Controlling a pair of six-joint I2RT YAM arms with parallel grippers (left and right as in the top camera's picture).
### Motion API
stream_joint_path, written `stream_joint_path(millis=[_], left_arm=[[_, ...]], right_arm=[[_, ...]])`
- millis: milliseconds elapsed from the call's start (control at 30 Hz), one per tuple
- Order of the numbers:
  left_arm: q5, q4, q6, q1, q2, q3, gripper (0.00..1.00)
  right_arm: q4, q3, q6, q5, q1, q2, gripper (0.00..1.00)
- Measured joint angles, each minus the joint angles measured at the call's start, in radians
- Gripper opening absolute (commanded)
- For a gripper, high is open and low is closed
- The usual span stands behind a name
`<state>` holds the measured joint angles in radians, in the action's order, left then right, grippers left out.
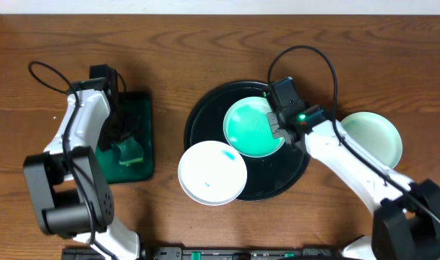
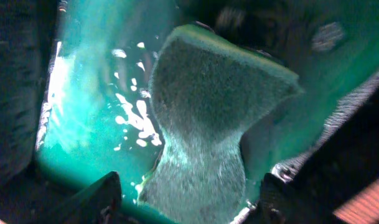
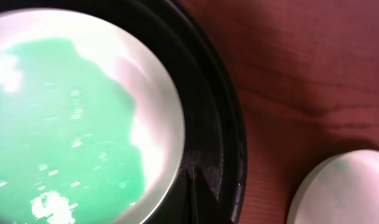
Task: Clean dirty plates on tray and stack at the side
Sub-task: 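Return the sponge to the water tray with the left gripper, then lift the cleaned plate with the right gripper and stack it on the first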
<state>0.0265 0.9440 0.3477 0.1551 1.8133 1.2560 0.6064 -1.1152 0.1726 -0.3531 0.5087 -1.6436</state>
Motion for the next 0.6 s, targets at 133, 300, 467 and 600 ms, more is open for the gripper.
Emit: stream_joint_path(millis=[133, 300, 467, 600], left_arm=[[0.0, 0.003, -0.001, 0.0, -0.08, 0.0, 0.8], [0.0, 0.006, -0.001, 0.0, -0.216, 0.0, 0.81], [0.0, 0.017, -0.001, 0.0, -0.305, 0.0, 0.81], [0.0, 0.018, -0.001, 0.0, -0.311, 0.0, 0.81]], right_arm=[[0.004, 0.0, 0.004, 0.037, -0.009, 0.006, 0.23], [-0.072, 0.0, 0.013, 0.27, -0.165, -0.08, 0.37], [-0.103, 0.0, 0.021, 0.518, -0.323, -0.212, 0.36], [-0.107, -0.011, -0.001, 0.596, -0.335, -0.257, 0.27]])
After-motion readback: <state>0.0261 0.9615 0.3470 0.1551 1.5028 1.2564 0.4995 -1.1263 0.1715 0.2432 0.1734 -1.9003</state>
